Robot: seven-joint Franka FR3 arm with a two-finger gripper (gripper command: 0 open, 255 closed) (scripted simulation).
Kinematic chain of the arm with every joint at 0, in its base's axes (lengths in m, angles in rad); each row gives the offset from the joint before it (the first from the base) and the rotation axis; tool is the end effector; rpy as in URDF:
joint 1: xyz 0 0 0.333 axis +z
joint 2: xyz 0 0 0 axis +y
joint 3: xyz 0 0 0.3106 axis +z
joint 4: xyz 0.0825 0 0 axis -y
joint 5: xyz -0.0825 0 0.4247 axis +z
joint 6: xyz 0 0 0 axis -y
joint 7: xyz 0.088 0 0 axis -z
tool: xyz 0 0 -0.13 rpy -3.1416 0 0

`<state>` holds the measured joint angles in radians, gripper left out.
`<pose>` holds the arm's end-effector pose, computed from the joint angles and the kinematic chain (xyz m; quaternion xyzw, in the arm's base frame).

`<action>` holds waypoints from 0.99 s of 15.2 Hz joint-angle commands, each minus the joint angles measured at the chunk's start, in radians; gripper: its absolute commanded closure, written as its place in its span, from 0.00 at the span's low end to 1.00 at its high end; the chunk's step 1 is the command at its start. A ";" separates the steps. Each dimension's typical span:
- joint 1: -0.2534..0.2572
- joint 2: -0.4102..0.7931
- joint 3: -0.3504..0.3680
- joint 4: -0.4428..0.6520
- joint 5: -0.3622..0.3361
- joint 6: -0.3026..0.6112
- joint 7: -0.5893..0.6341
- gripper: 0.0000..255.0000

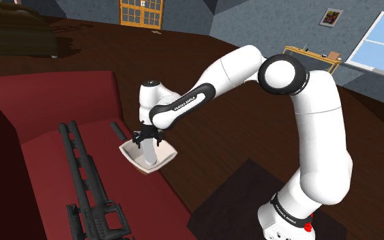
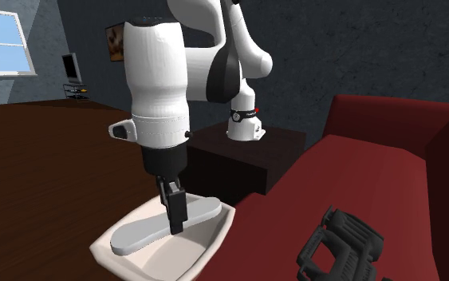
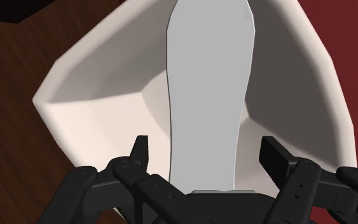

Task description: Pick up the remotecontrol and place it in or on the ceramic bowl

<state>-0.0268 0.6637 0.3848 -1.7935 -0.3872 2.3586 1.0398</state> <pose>0.6366 0.2203 0.1404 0.9722 -0.2330 -0.0010 0.0214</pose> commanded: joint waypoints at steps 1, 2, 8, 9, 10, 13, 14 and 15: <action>0.000 0.000 0.000 0.000 0.000 0.000 0.000 0.00; 0.000 0.000 0.000 0.000 0.000 0.000 0.000 0.00; -0.021 -0.085 0.034 0.002 0.043 -0.083 -0.026 0.00; -0.021 -0.085 0.034 0.002 0.043 -0.083 -0.026 0.00; -0.021 -0.085 0.034 0.002 0.043 -0.083 -0.026 0.00; -0.021 -0.085 0.034 0.002 0.043 -0.083 -0.026 0.00; -0.021 -0.085 0.034 0.002 0.043 -0.083 -0.026 0.00; -0.021 -0.085 0.034 0.002 0.043 -0.083 -0.026 0.00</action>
